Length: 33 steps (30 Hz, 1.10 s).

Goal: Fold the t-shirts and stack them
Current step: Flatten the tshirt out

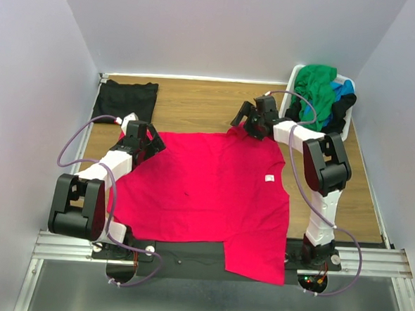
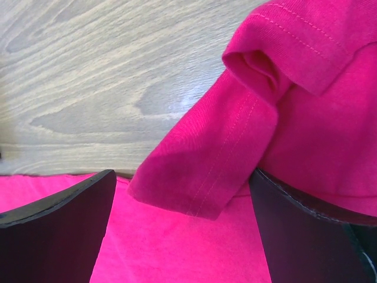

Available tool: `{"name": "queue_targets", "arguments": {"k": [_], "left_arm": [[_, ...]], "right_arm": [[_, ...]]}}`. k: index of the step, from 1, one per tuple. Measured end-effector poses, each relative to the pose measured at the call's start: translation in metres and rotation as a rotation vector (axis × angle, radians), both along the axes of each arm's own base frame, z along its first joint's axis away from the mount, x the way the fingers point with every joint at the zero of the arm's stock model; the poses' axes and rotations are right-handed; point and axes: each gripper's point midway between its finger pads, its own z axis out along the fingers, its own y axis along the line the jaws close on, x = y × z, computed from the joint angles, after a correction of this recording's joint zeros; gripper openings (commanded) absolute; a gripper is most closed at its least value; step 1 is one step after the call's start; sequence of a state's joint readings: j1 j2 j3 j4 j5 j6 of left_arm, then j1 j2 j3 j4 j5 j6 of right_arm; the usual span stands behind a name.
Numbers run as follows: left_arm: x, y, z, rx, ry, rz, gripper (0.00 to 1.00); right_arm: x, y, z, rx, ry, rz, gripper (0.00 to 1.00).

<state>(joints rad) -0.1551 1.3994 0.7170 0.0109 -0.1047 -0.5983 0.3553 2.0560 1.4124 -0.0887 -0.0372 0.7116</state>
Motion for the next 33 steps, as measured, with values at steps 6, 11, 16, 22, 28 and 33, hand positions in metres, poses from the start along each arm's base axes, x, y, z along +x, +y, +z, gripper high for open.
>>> {"name": "queue_targets", "arguments": {"k": [6, 11, 16, 22, 28, 33], "left_arm": [[0.000, 0.000, 0.000, 0.004, 0.000, -0.003, 0.99], [0.000, 0.001, 0.000, 0.007, -0.001, -0.005, 0.99], [0.000, 0.001, 0.000, 0.013, -0.001, -0.007, 0.99], [-0.001, 0.002, 0.000, 0.017, 0.001, -0.004, 0.99], [-0.002, 0.002, 0.000, 0.017, 0.005, -0.005, 0.99], [-0.004, 0.003, 0.016, 0.014, -0.030, -0.004, 0.99]], "right_arm": [[0.010, 0.011, 0.000, 0.057, -0.015, 0.003, 1.00], [0.033, 0.023, 0.012, 0.110, -0.056, -0.014, 1.00], [0.054, 0.028, 0.032, 0.148, -0.105, -0.056, 1.00], [0.072, 0.035, 0.057, 0.185, -0.166, -0.061, 1.00], [0.094, 0.047, 0.062, 0.196, -0.199, -0.046, 1.00], [0.088, 0.041, 0.048, 0.148, -0.175, -0.042, 1.00]]}}
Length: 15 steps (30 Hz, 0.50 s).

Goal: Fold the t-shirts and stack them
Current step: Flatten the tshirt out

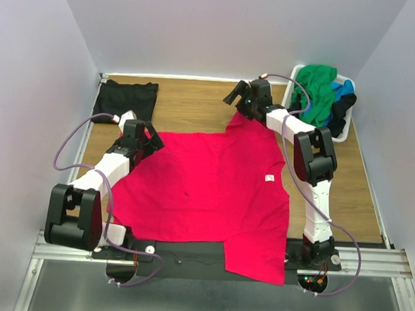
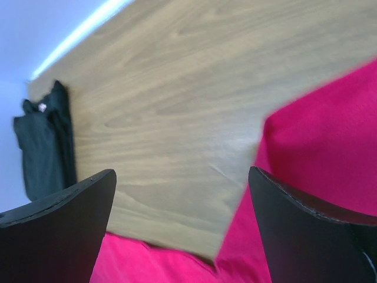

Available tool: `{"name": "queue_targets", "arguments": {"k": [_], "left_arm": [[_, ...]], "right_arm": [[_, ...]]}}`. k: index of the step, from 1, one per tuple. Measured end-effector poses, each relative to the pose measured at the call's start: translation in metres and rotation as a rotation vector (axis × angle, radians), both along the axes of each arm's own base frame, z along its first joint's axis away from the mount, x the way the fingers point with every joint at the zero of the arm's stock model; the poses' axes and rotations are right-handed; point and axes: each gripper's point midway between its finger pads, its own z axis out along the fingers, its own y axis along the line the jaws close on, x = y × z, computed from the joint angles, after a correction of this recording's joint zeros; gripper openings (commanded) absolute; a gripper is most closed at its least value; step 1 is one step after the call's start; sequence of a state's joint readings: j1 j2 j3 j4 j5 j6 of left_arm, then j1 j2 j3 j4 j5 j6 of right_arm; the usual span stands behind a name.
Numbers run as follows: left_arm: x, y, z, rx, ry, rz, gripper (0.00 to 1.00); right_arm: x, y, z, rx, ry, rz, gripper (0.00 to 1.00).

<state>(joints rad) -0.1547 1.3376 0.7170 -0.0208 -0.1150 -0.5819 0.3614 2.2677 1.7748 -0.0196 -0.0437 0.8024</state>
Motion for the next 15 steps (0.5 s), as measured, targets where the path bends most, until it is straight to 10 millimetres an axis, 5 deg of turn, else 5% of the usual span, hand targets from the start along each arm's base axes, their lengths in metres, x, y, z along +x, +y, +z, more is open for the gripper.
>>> {"name": "queue_targets", "arguments": {"k": [7, 11, 15], "left_arm": [[0.001, -0.001, 0.016, -0.010, -0.049, -0.002, 0.99], [0.001, -0.001, 0.016, -0.011, -0.049, -0.004, 0.99], [0.001, -0.001, 0.016, -0.009, -0.048, -0.006, 0.99]], "right_arm": [[-0.052, -0.025, -0.008, -0.101, 0.058, 0.026, 1.00], [-0.059, -0.026, -0.003, -0.112, 0.048, 0.039, 1.00], [-0.061, -0.016, -0.020, -0.114, 0.076, 0.065, 1.00]]}}
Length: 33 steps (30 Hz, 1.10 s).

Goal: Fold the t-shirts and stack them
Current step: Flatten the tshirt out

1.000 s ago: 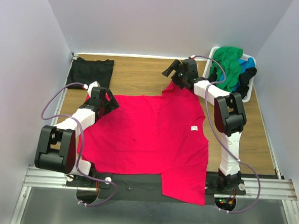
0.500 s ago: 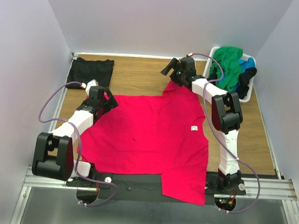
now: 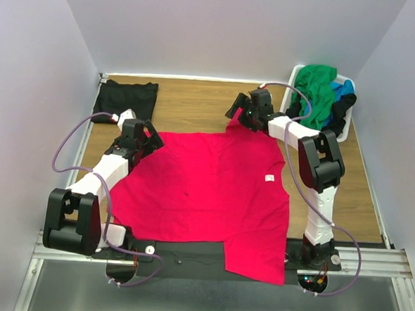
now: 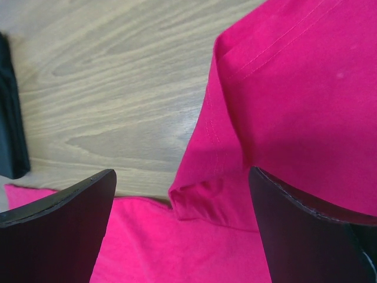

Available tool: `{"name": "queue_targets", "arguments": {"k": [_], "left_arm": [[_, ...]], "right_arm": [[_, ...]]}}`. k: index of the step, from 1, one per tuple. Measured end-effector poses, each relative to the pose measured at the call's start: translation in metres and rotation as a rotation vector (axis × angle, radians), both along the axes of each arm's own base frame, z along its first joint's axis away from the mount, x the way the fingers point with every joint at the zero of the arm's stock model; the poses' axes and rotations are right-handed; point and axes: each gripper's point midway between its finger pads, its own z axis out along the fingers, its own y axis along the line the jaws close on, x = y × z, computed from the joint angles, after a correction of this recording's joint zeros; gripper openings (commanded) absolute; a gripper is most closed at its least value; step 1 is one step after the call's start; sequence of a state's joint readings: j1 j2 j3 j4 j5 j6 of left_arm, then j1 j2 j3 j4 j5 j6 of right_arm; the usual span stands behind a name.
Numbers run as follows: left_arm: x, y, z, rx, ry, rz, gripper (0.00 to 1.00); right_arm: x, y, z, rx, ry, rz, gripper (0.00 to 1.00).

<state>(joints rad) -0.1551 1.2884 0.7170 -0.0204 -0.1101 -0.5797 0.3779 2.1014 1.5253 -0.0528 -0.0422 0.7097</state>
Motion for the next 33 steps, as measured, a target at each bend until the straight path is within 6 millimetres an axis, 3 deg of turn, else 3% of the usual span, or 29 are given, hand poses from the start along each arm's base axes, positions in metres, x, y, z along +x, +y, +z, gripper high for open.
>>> {"name": "queue_targets", "arguments": {"k": [6, 13, 20, 23, 26, 28, 33], "left_arm": [[0.000, 0.001, 0.000, 0.005, 0.000, 0.001, 0.99], [0.000, 0.001, 0.000, 0.006, 0.001, 0.000, 0.99], [0.000, 0.001, -0.002, 0.009, 0.007, -0.002, 0.99], [0.000, 0.002, -0.002, 0.011, 0.007, 0.000, 0.99], [0.000, 0.002, -0.003, 0.012, 0.007, 0.001, 0.99], [0.000, 0.003, -0.003, 0.015, 0.007, 0.008, 0.99], [-0.004, 0.007, 0.004, 0.017, 0.001, 0.037, 0.99]], "right_arm": [[0.005, 0.023, -0.022, -0.003, 0.025, 0.039, 1.00], [0.025, 0.044, -0.016, 0.019, -0.012, 0.052, 1.00], [0.059, 0.063, -0.013, 0.060, -0.063, 0.054, 1.00], [0.058, 0.064, -0.018, 0.057, -0.053, 0.063, 1.00], [0.040, 0.053, -0.018, 0.002, -0.051, 0.074, 1.00], [0.006, 0.038, -0.007, -0.057, -0.028, 0.093, 1.00], [-0.063, 0.007, 0.057, -0.115, -0.120, 0.100, 1.00]]}}
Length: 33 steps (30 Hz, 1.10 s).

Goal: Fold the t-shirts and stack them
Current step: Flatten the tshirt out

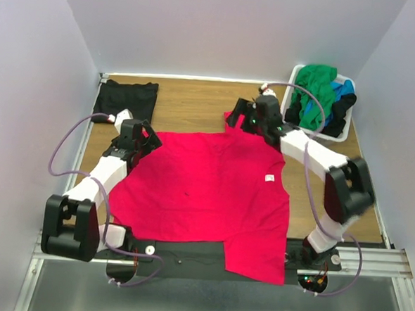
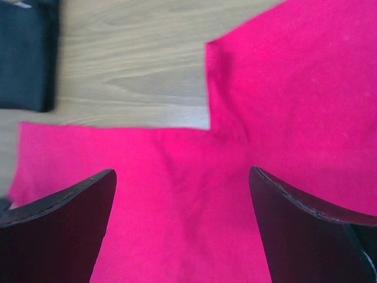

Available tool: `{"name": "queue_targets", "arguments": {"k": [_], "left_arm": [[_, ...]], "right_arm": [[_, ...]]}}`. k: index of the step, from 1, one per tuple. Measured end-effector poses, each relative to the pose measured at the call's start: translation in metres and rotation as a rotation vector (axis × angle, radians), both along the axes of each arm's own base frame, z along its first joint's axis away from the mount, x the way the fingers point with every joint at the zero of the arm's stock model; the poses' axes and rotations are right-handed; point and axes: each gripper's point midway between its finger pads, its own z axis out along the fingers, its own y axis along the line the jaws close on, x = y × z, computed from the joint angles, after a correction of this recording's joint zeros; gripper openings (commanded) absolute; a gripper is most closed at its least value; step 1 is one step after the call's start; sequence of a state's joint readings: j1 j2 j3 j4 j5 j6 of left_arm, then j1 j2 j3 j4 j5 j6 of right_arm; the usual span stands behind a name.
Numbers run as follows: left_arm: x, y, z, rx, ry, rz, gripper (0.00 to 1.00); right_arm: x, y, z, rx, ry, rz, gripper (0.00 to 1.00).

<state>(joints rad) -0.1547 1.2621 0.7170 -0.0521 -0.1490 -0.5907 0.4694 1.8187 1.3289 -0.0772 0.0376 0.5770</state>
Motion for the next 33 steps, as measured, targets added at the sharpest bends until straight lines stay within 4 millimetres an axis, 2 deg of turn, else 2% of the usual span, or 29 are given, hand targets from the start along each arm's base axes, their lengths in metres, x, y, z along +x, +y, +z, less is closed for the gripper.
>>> {"name": "queue_targets", "arguments": {"k": [2, 5, 7, 11, 15, 18, 21, 27, 33], "left_arm": [[-0.002, 0.003, 0.009, -0.005, -0.021, 0.025, 0.99], [-0.004, 0.006, 0.020, -0.014, -0.057, 0.049, 0.99], [-0.006, 0.007, 0.022, -0.021, -0.069, 0.060, 0.99], [-0.016, 0.008, 0.002, -0.026, -0.026, 0.071, 0.99], [-0.016, 0.006, -0.026, -0.022, 0.037, 0.065, 0.99], [-0.009, 0.003, -0.044, -0.018, 0.074, 0.054, 0.99], [0.004, -0.001, -0.059, -0.012, 0.112, 0.034, 0.99], [0.035, -0.010, -0.056, -0.021, 0.077, -0.001, 0.99], [0.051, -0.018, -0.059, -0.029, 0.064, -0.036, 0.98]], "right_arm": [[-0.030, -0.015, 0.023, -0.002, -0.049, -0.015, 1.00], [-0.061, -0.032, 0.032, -0.010, -0.079, -0.041, 1.00], [-0.074, -0.044, 0.019, -0.035, -0.062, -0.065, 1.00], [-0.089, -0.064, -0.031, -0.144, 0.044, -0.105, 1.00], [-0.082, -0.069, -0.066, -0.233, 0.110, -0.120, 1.00], [-0.066, -0.069, -0.081, -0.286, 0.128, -0.143, 1.00], [-0.052, -0.072, -0.087, -0.323, 0.125, -0.174, 1.00], [-0.038, -0.087, -0.099, -0.390, 0.127, -0.233, 1.00], [-0.035, -0.112, -0.109, -0.425, 0.153, -0.295, 1.00]]}}
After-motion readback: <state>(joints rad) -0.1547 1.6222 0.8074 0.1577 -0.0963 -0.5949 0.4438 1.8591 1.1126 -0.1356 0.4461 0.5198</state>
